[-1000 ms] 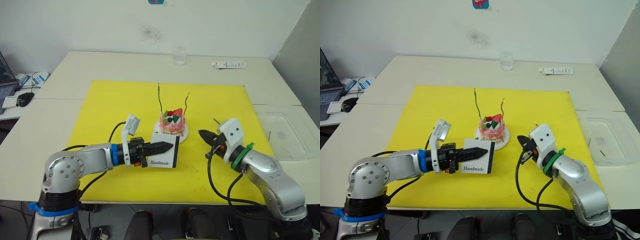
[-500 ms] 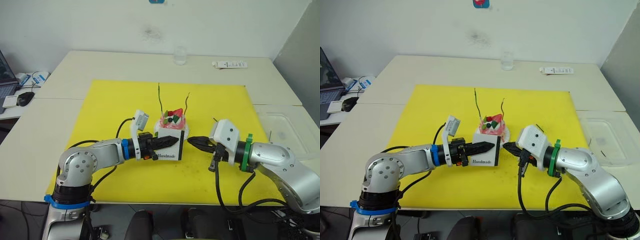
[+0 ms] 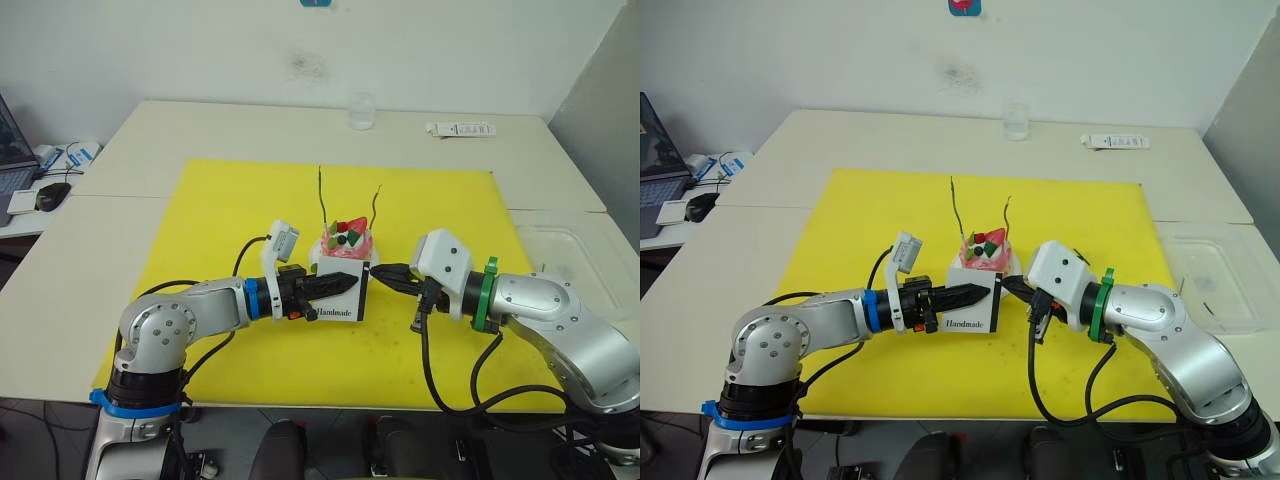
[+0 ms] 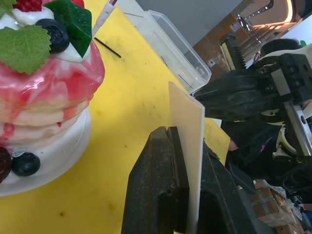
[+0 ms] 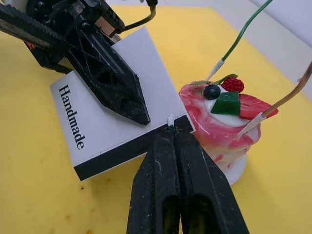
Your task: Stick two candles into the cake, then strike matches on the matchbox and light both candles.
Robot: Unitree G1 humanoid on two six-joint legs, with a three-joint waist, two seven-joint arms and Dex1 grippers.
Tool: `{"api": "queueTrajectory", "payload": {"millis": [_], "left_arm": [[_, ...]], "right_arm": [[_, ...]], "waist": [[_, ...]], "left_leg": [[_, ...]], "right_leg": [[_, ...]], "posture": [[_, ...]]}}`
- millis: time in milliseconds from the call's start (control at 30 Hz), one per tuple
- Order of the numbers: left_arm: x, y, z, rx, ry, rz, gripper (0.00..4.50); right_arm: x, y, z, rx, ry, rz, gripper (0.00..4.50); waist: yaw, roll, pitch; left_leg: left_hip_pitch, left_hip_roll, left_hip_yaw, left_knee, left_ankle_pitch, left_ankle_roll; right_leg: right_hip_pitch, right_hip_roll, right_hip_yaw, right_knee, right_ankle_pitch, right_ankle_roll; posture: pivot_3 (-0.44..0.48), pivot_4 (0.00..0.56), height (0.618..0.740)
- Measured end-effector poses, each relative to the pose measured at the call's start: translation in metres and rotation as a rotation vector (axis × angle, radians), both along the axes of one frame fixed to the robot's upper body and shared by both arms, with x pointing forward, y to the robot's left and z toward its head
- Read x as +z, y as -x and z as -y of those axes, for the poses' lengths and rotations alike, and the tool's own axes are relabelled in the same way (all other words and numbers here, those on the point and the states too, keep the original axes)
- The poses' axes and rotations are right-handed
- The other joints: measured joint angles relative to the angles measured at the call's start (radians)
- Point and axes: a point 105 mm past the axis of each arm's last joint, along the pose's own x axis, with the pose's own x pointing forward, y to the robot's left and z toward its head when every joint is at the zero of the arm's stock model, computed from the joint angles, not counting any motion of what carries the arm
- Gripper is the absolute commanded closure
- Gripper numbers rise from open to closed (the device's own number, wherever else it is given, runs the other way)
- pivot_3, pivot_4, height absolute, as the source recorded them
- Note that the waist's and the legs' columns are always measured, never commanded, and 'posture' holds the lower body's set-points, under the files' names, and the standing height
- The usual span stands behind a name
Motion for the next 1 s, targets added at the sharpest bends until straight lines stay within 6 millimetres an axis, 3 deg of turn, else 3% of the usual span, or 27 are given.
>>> {"api": "queueTrajectory", "payload": {"millis": [1000], "left_arm": [[-0.002,0.003,0.002,-0.026,-0.01,-0.003,4.5]], "right_arm": [[-0.013,-0.003,0.001,-0.004,0.036,0.024,4.49]], "waist": [[0.0,0.0,0.0]], "left_leg": [[0.0,0.0,0.0,0.0,0.0,0.0]], "right_leg": [[0.0,0.0,0.0,0.0,0.0,0.0]], "posture": [[0.0,0.15,0.74]]}}
